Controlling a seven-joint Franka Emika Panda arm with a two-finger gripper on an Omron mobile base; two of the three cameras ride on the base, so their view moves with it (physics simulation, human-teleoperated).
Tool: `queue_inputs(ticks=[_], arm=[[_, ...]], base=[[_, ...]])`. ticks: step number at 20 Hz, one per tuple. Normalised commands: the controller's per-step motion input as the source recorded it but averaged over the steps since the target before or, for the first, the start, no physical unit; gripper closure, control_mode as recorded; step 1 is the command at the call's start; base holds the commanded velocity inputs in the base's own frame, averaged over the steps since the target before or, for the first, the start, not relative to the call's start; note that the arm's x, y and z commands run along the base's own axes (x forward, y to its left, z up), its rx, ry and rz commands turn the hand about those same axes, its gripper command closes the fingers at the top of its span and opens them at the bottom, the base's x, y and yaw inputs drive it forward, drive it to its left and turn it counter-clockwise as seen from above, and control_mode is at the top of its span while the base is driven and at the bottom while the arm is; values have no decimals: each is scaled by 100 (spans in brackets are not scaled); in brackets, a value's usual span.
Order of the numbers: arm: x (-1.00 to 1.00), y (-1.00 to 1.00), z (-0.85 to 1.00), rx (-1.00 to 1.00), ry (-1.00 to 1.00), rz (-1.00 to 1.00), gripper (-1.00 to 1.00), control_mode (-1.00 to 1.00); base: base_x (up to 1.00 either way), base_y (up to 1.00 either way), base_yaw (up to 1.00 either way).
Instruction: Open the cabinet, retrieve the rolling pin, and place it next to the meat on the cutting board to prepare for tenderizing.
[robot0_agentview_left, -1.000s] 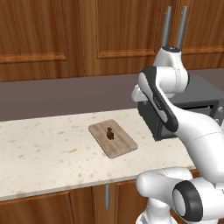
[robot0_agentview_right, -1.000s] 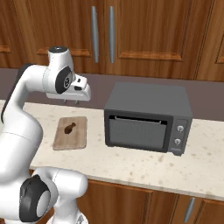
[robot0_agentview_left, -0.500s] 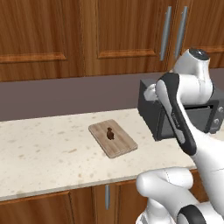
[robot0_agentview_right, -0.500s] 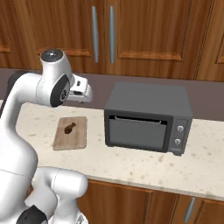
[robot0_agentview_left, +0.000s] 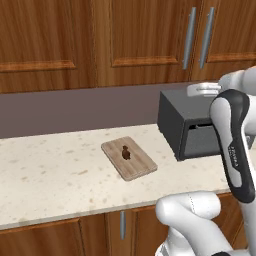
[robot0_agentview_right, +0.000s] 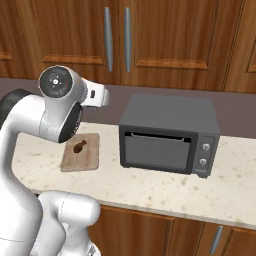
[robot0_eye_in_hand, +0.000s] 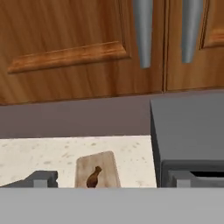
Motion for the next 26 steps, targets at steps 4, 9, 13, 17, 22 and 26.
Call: queue_inputs(ticks=[4,9,13,17,22,26], arm=[[-3,8,44,-4,-37,-9,-100,-100],[-14,8,26,-13,-42,-16,-100,-100],[-6,1,18,-5,-26,-17,-100,-100],[0,1,18,-1,-13,-10,-100,-100],[5,2,19,-1,-4,-8,-100,-100],[22,3,19,-1,0,-8,-100,-100]], base=[[0,0,0],[0,0,0],[0,0,0],[0,0,0],[0,0,0],[0,0,0]])
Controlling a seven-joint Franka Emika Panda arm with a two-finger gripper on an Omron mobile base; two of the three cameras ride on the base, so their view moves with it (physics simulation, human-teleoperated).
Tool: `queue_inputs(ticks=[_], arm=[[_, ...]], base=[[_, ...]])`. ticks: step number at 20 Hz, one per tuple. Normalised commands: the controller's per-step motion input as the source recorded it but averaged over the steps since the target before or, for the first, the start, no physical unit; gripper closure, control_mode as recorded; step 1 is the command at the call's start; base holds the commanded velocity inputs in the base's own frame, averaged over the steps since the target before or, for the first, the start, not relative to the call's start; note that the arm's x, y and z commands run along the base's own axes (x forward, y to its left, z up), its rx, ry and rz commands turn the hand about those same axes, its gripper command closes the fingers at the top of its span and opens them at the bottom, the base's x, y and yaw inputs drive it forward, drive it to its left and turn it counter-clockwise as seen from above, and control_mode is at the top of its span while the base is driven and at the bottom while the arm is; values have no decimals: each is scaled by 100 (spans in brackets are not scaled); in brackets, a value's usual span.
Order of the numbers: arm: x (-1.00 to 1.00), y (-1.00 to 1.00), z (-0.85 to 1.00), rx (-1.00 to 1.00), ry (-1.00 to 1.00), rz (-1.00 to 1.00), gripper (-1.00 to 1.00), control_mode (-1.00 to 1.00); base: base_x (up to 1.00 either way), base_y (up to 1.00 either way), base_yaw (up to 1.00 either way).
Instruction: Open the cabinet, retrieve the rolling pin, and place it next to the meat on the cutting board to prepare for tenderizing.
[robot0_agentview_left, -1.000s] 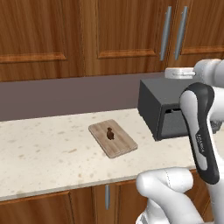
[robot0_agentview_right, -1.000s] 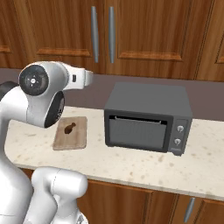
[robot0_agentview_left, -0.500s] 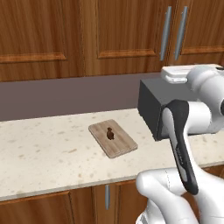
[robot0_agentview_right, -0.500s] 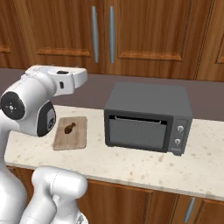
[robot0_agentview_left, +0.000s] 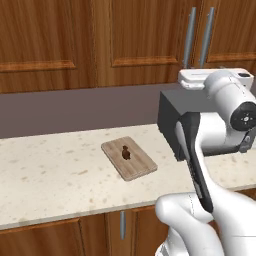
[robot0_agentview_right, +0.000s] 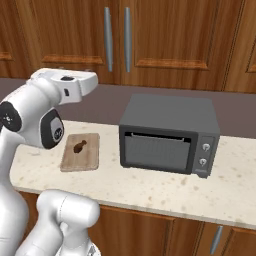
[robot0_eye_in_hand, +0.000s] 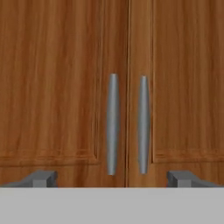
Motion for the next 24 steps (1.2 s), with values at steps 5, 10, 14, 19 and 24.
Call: queue_inputs(ticks=[5,10,14,19,24], arm=[[52,4,3,0,6,-4,-100,-100],[36,7,0,0,4,0,-100,-100],[50,0,6,0,4,0,-100,-100],[45,0,14,0,2,0,-100,-100],[31,0,12,0,0,0,-100,-100]], base=[[0,0,0],[0,0,0],[0,0,0],[0,0,0],[0,0,0]])
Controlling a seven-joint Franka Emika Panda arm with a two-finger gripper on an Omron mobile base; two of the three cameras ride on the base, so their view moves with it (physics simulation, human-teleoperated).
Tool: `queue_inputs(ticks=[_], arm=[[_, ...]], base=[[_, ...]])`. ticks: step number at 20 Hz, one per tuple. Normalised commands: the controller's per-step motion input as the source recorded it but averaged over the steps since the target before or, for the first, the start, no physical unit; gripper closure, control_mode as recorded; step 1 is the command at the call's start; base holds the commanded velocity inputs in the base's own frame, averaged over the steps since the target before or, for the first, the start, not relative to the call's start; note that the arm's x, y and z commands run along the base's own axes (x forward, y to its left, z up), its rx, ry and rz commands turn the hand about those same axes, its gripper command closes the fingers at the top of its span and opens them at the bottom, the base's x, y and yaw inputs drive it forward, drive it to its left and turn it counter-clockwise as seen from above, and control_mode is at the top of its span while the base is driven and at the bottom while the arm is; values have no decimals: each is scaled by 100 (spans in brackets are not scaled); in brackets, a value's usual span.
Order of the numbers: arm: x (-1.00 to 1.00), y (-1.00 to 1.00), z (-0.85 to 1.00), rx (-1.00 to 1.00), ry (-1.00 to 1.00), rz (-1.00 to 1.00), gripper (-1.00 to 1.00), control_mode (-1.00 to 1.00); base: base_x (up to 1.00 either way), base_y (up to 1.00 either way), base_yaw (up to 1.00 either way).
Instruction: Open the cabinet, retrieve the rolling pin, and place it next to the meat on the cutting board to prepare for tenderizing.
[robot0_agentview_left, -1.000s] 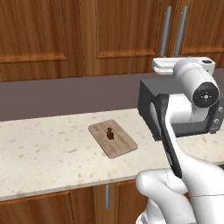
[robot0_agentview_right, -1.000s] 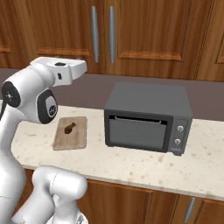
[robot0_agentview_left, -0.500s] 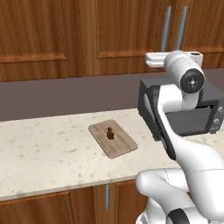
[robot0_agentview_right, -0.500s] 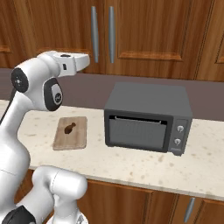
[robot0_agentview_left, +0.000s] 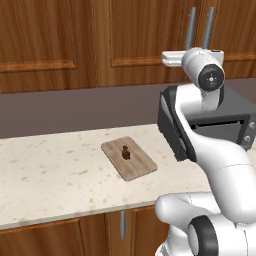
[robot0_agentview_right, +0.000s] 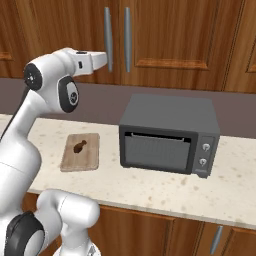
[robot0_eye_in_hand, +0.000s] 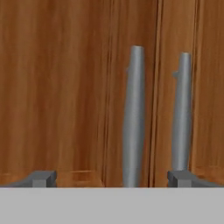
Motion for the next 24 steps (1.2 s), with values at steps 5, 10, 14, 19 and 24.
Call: queue_inputs(ticks=[5,10,14,19,24], arm=[[13,0,10,0,0,0,-100,-100],[16,0,0,0,0,0,-100,-100],[14,0,0,0,0,0,-100,-100],[5,0,0,0,0,0,-100,-100],[7,0,0,0,0,0,-100,-100]], base=[[0,0,0],[0,0,0],[0,0,0],[0,0,0],[0,0,0]])
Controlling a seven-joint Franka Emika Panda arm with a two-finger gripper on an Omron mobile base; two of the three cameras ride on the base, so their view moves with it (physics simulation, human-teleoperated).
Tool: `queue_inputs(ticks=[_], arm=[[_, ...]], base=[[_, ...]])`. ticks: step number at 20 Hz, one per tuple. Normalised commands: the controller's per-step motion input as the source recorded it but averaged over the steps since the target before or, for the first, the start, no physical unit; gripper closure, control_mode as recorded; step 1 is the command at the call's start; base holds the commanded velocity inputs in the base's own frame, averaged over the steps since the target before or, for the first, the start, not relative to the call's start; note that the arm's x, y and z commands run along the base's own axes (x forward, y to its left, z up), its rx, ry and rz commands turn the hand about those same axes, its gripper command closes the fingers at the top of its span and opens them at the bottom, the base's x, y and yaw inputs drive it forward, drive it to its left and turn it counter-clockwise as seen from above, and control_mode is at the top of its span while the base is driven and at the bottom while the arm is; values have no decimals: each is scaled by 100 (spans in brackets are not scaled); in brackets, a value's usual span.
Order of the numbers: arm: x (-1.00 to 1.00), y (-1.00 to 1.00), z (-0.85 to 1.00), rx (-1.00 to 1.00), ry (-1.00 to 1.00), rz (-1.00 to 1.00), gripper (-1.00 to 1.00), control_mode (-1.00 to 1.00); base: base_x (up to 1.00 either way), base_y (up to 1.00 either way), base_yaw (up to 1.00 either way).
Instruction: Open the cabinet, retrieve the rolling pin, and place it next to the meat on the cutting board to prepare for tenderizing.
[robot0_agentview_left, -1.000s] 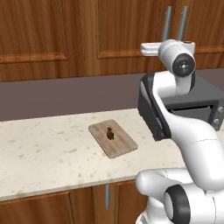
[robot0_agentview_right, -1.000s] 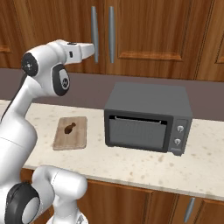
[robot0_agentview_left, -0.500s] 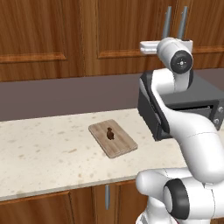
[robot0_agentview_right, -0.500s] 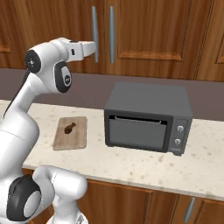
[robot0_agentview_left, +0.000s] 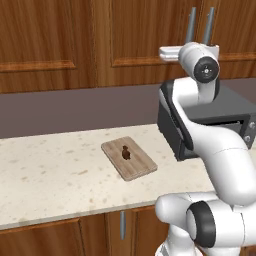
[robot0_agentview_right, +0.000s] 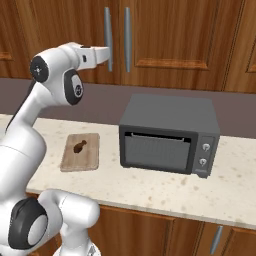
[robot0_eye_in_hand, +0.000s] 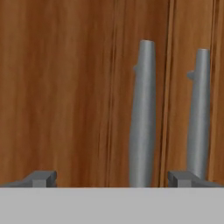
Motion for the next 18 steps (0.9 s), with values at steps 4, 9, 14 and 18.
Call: queue_inputs(ticks=[4,9,14,18], arm=[[12,0,0,0,0,0,-100,-100],[21,2,0,0,2,0,-100,-100],[26,1,0,0,6,0,-100,-100],[30,3,0,0,6,0,-100,-100]], base=[[0,0,0],[0,0,0],[0,0,0],[0,0,0]])
